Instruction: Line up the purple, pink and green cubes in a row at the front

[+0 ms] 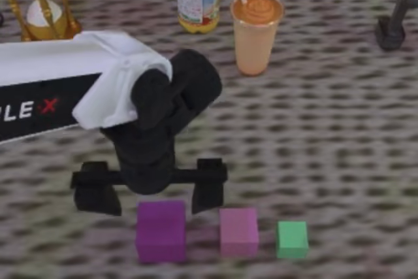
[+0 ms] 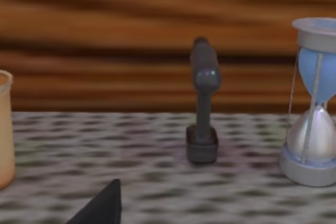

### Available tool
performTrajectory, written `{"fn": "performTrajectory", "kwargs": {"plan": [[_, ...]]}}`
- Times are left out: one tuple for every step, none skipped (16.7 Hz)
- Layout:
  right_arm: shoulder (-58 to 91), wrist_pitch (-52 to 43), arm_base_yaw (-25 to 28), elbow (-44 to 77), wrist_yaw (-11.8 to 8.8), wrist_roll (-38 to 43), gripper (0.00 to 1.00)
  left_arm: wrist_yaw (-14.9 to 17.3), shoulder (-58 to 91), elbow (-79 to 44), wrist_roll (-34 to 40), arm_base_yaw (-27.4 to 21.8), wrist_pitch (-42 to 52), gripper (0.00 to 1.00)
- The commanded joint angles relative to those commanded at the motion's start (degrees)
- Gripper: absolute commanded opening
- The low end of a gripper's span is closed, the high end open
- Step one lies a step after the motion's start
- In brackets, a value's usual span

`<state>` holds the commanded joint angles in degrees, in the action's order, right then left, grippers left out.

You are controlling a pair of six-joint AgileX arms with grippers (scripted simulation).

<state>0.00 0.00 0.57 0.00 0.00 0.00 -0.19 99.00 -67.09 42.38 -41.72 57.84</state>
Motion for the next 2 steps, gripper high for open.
{"fn": "performTrajectory", "kwargs": {"plan": [[0.0,0.0,0.0,0.0,0.0,0.0,1.0,0.0,-0.6,-0.6,0.0,0.1,0.9,1.0],[0.0,0.0,0.0,0.0,0.0,0.0,1.0,0.0,-0.8,-0.8,0.0,0.2,1.2,1.0]]}}
